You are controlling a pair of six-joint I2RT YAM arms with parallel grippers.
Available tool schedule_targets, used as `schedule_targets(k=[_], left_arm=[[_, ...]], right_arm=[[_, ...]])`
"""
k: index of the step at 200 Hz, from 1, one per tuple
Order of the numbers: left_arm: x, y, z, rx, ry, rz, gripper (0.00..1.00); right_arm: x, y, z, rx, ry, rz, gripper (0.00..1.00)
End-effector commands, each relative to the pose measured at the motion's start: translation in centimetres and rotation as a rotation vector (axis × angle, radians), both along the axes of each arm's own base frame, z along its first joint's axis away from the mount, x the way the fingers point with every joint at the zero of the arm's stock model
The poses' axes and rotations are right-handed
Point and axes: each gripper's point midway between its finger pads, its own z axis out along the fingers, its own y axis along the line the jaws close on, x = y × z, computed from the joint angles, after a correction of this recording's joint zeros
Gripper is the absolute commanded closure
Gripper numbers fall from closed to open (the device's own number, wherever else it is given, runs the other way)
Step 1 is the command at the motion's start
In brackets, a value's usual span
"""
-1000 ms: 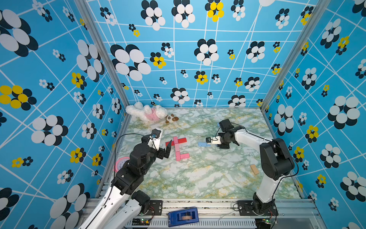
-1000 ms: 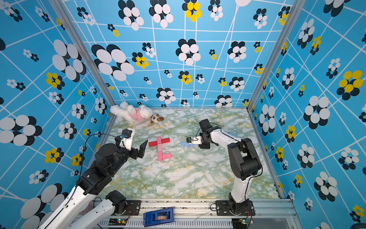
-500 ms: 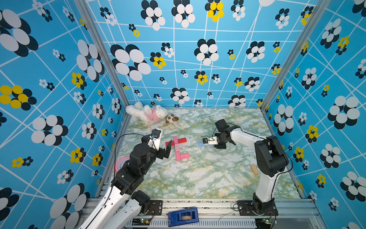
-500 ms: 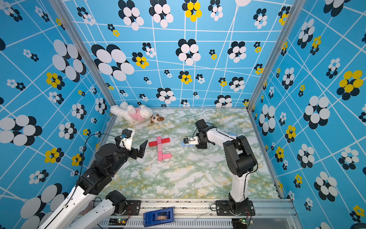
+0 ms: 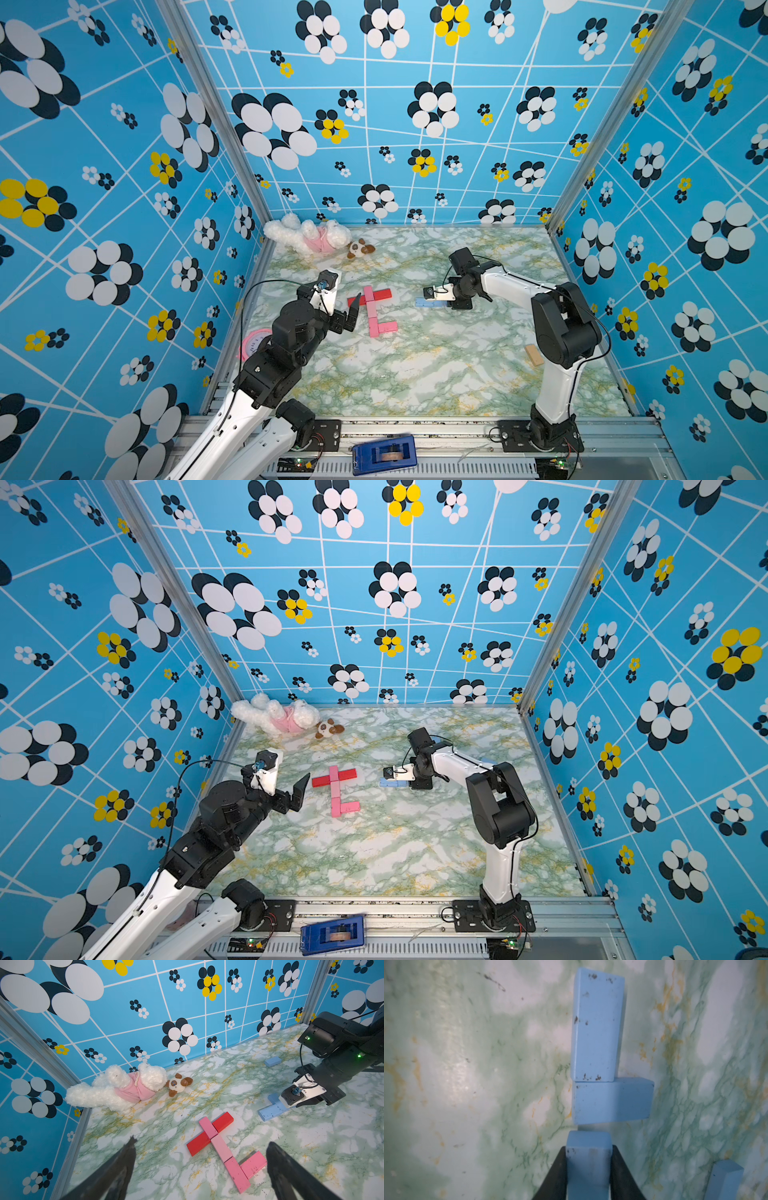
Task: Assemble the letter t with building blocks
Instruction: Assemble the building block at the center of the board.
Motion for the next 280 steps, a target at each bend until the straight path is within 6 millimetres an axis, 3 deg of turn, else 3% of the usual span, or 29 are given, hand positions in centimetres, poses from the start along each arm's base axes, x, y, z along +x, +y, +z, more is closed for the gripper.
schedule_targets(k=[1,161,280], left_arm=[[-0.2,-0.2,-0.1,0.000,-0.005,-0.013,0.01],[-0.2,-0.3,-0.2,0.002,-0.003,-0.017,0.01],[-0.2,-0.4,-0.2,0.003,-0.002,-0.022,0.01]], right_arm=[[-0.7,0.6,-0.5,0.008,0.049,0.001,0.96],[-1.0,0.7,-1.4,-0.010,0.081,-0.005,0.93],[-1.0,0.5,-1.9,-0.025,0.098,-0.024,0.78]])
